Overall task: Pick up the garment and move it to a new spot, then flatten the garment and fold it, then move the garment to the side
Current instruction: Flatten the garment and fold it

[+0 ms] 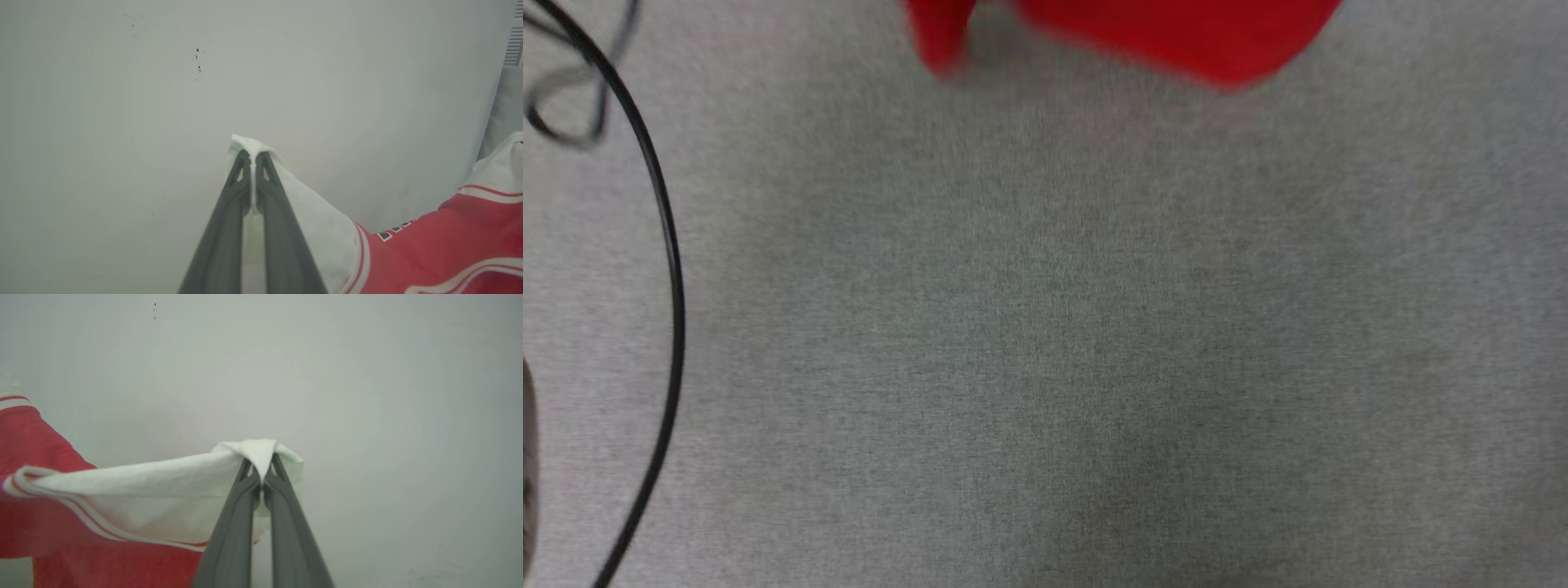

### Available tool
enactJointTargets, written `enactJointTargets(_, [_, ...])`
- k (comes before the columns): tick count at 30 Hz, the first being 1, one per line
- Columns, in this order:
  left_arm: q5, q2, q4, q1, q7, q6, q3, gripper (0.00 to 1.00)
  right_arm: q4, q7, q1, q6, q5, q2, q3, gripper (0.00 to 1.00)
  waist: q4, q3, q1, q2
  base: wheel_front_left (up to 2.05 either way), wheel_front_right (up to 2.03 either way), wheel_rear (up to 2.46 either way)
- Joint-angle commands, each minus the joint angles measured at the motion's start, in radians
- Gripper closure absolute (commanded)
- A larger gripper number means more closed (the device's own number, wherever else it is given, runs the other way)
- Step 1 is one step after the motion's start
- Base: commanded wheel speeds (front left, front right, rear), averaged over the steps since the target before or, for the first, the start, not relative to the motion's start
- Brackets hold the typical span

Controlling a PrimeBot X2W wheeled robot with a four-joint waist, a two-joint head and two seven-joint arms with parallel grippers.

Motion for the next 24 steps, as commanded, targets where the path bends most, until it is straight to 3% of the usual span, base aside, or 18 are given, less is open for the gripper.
enactJointTargets(1, [0.013,-0.006,0.041,-0.058,-0.014,-0.002,-0.001,1.0,0.04,-0.02,-0.063,-0.001,-0.021,0.012,0.015,1.0,-0.002,0.057,-0.0002,0.0,0.0,0.0,0.0])
enactJointTargets(7, [0.048,-0.001,0.189,-0.23,-0.073,-0.014,-0.012,1.0,0.197,-0.081,-0.256,-0.001,-0.052,0.043,0.067,1.0,-0.002,0.084,-0.0002,0.0,0.0,0.0,0.0])
enactJointTargets(13, [0.042,0.011,0.269,-0.246,-0.118,-0.022,-0.017,1.0,0.28,-0.126,-0.307,-0.001,-0.045,0.062,0.134,1.0,0.004,0.094,-0.0002,0.0,0.0,0.0,0.0])
enactJointTargets(24, [0.007,0.064,0.287,0.089,-0.254,-0.032,-0.027,1.0,0.341,-0.262,-0.079,-0.001,0.049,0.028,0.322,1.0,0.013,0.04,-0.0002,0.0,0.0,0.0,0.0])
